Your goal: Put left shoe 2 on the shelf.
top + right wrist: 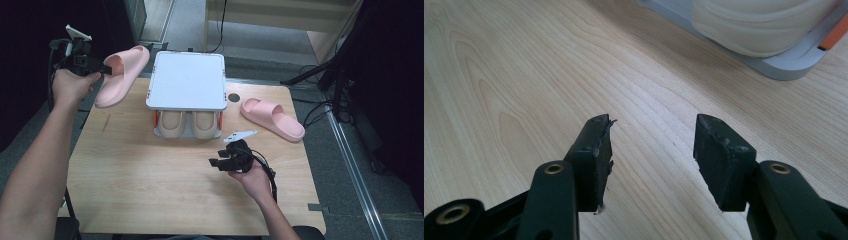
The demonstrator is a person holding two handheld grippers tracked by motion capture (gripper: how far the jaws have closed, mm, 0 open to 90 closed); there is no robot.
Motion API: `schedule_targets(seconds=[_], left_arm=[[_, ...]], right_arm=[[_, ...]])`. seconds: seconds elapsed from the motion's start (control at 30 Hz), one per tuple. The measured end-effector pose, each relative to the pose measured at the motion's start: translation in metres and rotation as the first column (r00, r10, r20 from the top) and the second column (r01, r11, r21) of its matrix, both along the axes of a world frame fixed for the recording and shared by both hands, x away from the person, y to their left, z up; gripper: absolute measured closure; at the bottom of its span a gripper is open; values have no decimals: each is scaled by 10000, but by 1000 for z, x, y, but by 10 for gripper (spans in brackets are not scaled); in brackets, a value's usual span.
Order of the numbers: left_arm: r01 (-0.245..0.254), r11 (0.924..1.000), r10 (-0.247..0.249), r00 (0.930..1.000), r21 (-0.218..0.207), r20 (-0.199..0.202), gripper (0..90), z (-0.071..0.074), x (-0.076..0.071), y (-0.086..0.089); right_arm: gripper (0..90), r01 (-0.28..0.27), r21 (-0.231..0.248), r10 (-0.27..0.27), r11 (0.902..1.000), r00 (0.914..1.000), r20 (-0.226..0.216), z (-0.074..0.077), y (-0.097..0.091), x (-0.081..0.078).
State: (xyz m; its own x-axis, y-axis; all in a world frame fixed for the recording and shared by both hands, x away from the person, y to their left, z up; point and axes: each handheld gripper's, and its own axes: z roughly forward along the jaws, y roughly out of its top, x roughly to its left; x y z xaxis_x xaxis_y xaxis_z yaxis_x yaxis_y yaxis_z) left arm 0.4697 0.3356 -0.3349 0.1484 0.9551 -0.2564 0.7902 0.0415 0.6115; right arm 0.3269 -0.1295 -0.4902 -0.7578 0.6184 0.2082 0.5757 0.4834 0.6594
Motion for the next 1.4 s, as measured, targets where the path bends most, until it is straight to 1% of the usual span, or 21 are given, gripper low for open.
schedule_targets(seconds=[0.17, 0.23, 0.27, 0.37, 0.43, 0.53, 0.63, 0.67, 0.83, 0.87, 0.9, 0.97, 1.03, 1.07, 1.13, 1.17, 1.2, 1.27, 1.3, 1.37, 1.4], left_arm=[[353, 9986, -362, 9991, 385, 230, 829, 24, 9, -30], [542, 9979, -552, 9981, 360, 286, 828, 30, 13, -41], [669, 9970, -681, 9972, 391, 307, 828, 33, 15, -46], [778, 9953, -819, 9940, 574, 724, 825, 40, 19, -66], [929, 9936, -981, 9918, 647, 819, 825, 42, 24, -80], [1053, 9914, -1111, 9910, 781, 740, 823, 40, 32, -97], [1141, 9892, -1196, 9912, 924, 571, 821, 34, 40, -111], [1190, 9874, -1244, 9911, 1044, 473, 820, 31, 42, -116], [1354, 9820, -1387, 9902, 1315, 157, 812, 21, 50, -131], [1300, 9825, -1332, 9910, 1330, 154, 811, 18, 53, -133], [1266, 9829, -1293, 9915, 1334, 115, 811, 16, 54, -135], [1225, 9801, -1254, 9921, 1563, 91, 806, 14, 56, -138], [1212, 9796, -1224, 9925, 1603, -26, 796, 11, 57, -141], [1179, 9798, -1194, 9928, 1612, -7, 788, 10, 57, -141], [1218, 9778, -1221, 9925, 1705, -86, 772, 8, 57, -144], [1304, 9754, -1311, 9913, 1780, -75, 764, 7, 56, -145], [1276, 9769, -1285, 9917, 1713, -58, 755, 7, 55, -146], [1430, 9756, -1430, 9897, 1668, -122, 735, 8, 54, -146], [1456, 9768, -1451, 9893, 1572, -150, 725, 8, 53, -146], [1537, 9762, -1528, 9881, 1530, -181, 706, 9, 51, -146], [1599, 9738, -1592, 9871, 1620, -172, 704, 9, 50, -146]], right_arm=[[501, -46, 24, 46, 10000, 10000, 19, 1, 0, 0], [501, -29, 49, 29, 10000, 10000, 5, 1, -1, 0], [501, -28, 62, 28, 10000, 10000, 11, 1, -1, 0], [501, -45, 92, 44, 9999, 10000, 14, 1, -2, 0], [501, -76, 128, 76, 9999, 10000, 17, 1, -2, 0], [501, -70, 151, 69, 9999, 10000, 6, 2, -3, 0], [501, -47, 178, 47, 9998, 10000, 2, 3, -4, 0], [501, -53, 184, 52, 9998, 10000, 30, 3, -4, 0], [501, -13, 244, 12, 9997, 10000, 22, 4, -6, 1], [501, 1, 247, -2, 9997, 10000, 26, 4, -7, 1], [501, -7, 259, 6, 9997, 10000, 45, 4, -7, 2], [501, 1, 273, -2, 9996, 10000, 27, 4, -7, 2], [501, -2, 279, 1, 9996, 10000, 23, 4, -8, 2], [501, -2, 284, 2, 9996, 10000, 22, 4, -8, 2], [501, 18, 271, -18, 9996, 10000, -4, 4, -8, 2], [501, 22, 269, -21, 9996, 10000, -9, 4, -8, 2], [501, 7, 270, -7, 9996, 10000, 0, 4, -8, 2], [501, -3, 265, 3, 9996, 10000, 19, 4, -8, 2], [501, -3, 260, 3, 9997, 10000, 18, 4, -8, 2], [501, -5, 249, 5, 9997, 10000, 30, 4, -7, 2], [501, -22, 241, 21, 9997, 10000, 46, 4, -7, 2]])
